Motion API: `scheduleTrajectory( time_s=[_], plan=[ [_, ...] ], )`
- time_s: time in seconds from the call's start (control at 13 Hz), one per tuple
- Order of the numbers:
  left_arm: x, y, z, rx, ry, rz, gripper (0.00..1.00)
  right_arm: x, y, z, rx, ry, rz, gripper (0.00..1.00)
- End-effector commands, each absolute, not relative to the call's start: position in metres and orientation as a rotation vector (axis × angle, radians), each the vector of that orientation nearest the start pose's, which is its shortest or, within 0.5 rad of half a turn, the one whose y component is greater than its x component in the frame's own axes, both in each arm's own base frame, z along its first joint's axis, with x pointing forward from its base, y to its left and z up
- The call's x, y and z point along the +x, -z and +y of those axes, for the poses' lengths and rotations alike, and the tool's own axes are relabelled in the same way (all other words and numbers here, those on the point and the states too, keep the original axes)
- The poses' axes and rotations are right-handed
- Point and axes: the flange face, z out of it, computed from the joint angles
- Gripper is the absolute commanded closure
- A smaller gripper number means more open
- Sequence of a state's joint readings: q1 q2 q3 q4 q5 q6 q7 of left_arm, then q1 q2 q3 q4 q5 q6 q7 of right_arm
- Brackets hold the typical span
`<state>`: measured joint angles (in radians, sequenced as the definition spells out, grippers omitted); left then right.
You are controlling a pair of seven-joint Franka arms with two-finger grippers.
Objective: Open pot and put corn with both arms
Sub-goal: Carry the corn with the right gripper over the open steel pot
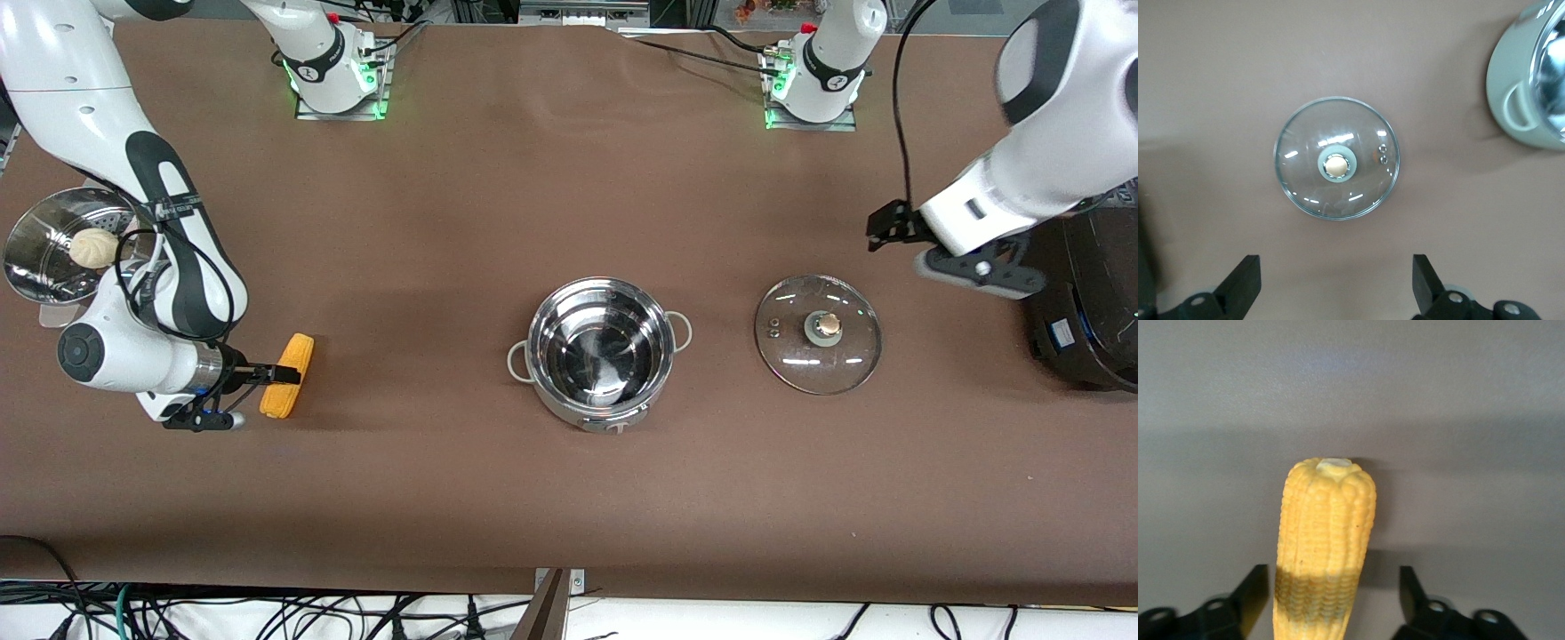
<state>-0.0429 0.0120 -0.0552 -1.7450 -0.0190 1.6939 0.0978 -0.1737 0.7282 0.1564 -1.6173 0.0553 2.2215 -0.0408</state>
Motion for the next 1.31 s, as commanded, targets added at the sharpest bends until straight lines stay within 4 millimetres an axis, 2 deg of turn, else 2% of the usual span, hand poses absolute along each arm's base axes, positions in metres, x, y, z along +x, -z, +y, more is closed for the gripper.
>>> scheduleTrajectory(
  time_s=[0.0,0.08,0.15,0.23,0.31,0.46,0.62,0.69,0.92,1.08,1.23],
  plan=[
    [0.545,-0.587,-0.055,-3.172,-0.029,0.175,0.00,0.676,-0.194,0.001,-2.983,-0.170,0.141,0.83],
    [0.542,-0.591,-0.056,-3.174,-0.021,0.079,0.00,0.676,-0.194,0.001,-2.983,-0.172,0.143,0.96],
    [0.542,-0.594,-0.058,-3.170,-0.011,0.047,0.00,0.676,-0.194,0.001,-2.983,-0.172,0.143,1.00],
    [0.543,-0.594,-0.059,-3.169,-0.009,0.049,0.00,0.676,-0.199,0.002,-2.984,-0.167,0.136,1.00],
    [0.543,-0.596,-0.060,-3.169,-0.004,0.054,0.00,0.678,-0.211,0.006,-2.985,-0.159,0.127,1.00],
    [0.542,-0.597,-0.063,-3.147,-0.035,0.066,0.00,0.676,-0.250,0.033,-2.985,-0.188,0.158,1.00],
    [0.544,-0.590,-0.065,-3.144,-0.085,0.074,0.00,0.672,-0.298,0.080,-3.003,-0.194,0.222,1.00],
    [0.546,-0.590,-0.062,-3.145,-0.083,0.071,0.00,0.667,-0.324,0.113,-3.014,-0.179,0.256,1.00],
    [0.545,-0.590,-0.063,-3.143,-0.085,0.076,0.00,0.649,-0.394,0.254,-3.029,-0.144,0.409,1.00],
    [0.545,-0.592,-0.060,-3.143,-0.080,0.079,0.00,0.631,-0.415,0.346,-3.012,-0.075,0.495,1.00],
    [0.545,-0.593,-0.054,-3.144,-0.078,0.062,0.00,0.614,-0.420,0.414,-2.977,-0.032,0.536,1.00]
  ],
)
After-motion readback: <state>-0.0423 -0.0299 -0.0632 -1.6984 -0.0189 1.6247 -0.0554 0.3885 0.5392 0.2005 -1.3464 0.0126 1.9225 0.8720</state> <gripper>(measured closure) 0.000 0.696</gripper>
